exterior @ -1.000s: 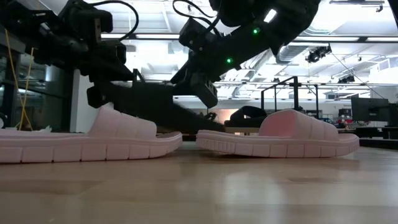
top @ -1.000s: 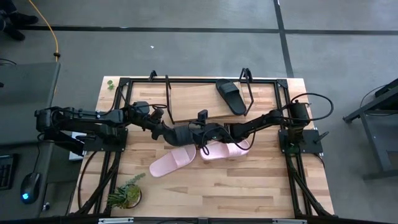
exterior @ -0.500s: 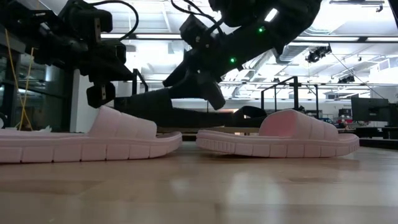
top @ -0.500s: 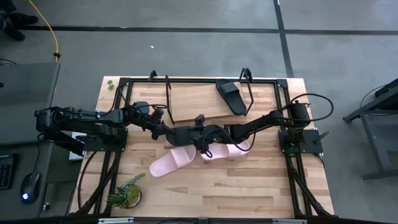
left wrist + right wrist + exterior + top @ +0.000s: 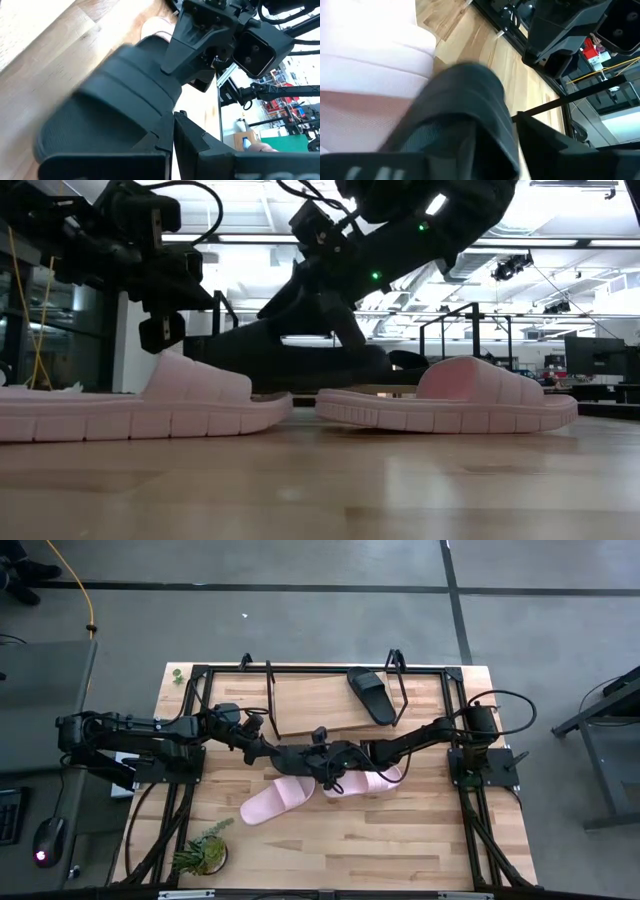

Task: Pick and place slides into the shelf
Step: Put the black slide on the shelf

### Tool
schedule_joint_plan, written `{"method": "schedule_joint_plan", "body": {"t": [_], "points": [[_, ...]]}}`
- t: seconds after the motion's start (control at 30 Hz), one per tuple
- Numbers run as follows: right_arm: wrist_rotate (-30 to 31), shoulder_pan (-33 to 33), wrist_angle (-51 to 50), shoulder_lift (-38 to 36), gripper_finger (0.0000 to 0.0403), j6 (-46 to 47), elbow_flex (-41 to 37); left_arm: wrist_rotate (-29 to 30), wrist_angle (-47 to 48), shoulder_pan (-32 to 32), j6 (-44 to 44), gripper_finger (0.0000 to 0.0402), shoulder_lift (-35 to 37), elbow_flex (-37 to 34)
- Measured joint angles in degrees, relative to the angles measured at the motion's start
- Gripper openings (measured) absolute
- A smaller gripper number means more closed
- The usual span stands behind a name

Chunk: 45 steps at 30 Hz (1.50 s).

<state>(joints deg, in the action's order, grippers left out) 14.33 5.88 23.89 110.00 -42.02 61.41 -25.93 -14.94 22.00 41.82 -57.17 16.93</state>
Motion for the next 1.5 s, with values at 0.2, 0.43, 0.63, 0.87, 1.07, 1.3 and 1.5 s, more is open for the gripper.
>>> {"method": "schedule_joint_plan", "body": {"t": [0.2,0.43,0.63,0.87,1.07,1.3,1.5], "points": [[0.2,-0.6,0.1,0.0,0.0011,2.4,0.0,0.0,0.0,0.0,0.0,0.0000,0.0,0.0],[4.5,-1.4,-0.1,0.0,0.0004,4.5,0.0,0.0,0.0,0.0,0.0,0.0000,0.0,0.0],[13.9,-1.4,-1.9,-0.2,0.0003,3.8,0.0,0.0,0.0,0.1,0.0,0.0000,0.0,0.0],[17.9,-1.2,-4.9,-2.8,0.0001,4.5,0.0,-0.4,-0.1,0.1,0.0,0.0000,0.0,0.0],[21.7,-0.2,-7.1,-4.6,0.0001,4.5,0.0,-0.4,-0.2,0.1,-1.5,0.0000,0.0,0.0],[26.3,0.1,-8.9,-6.6,0.0000,4.7,0.1,1.4,-2.6,0.1,-5.9,0.0001,0.0,0.0],[29.7,0.1,-10.7,-7.6,0.0000,4.5,0.1,6.8,-5.6,0.1,-7.3,0.0001,0.0,0.0]]}}
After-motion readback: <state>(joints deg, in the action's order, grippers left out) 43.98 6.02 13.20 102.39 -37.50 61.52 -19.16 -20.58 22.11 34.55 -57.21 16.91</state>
